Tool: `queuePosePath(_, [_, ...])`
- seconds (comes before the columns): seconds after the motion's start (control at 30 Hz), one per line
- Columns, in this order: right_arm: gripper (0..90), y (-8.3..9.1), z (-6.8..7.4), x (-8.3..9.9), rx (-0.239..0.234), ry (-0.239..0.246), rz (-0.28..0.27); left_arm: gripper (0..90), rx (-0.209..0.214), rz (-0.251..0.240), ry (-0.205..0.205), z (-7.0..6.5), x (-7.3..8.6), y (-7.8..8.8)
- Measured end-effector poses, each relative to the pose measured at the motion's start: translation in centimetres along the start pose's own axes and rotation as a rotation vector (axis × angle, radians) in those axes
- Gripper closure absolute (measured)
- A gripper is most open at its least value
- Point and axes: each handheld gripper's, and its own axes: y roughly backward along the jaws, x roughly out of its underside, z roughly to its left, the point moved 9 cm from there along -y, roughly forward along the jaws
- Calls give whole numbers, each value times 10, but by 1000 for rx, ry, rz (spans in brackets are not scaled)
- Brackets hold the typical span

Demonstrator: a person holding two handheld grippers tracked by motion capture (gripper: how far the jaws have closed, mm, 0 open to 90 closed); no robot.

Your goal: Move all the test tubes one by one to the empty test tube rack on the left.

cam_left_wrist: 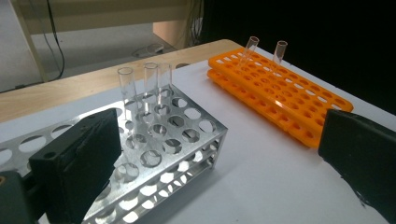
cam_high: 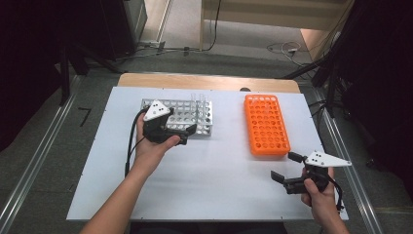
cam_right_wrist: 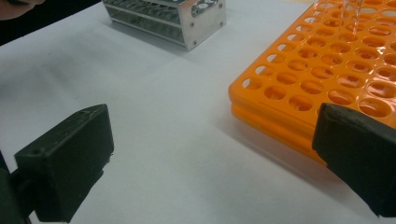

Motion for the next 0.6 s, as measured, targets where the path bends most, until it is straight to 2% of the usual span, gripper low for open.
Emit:
queuePosePath(0.1, [0,-3,-2,-4,5,-2,-1,0,4,-5,1,-5,7,9])
queuePosePath(0.2, [0,-5,-3,-9,3,-3,-13,0,5,-4,-17,-10,14,17])
queuePosePath(0.43, [0,-12,-10,-23,24,3,-21,0,27,-33,5,-18,26,38])
queuePosePath(0.5, [0,-15,-13,-28,30,8,-27,0,22,-35,5,-19,31,42])
queuePosePath(0.6, [0,-20,-19,-37,44,7,-35,0,30,-37,25,-20,37,48])
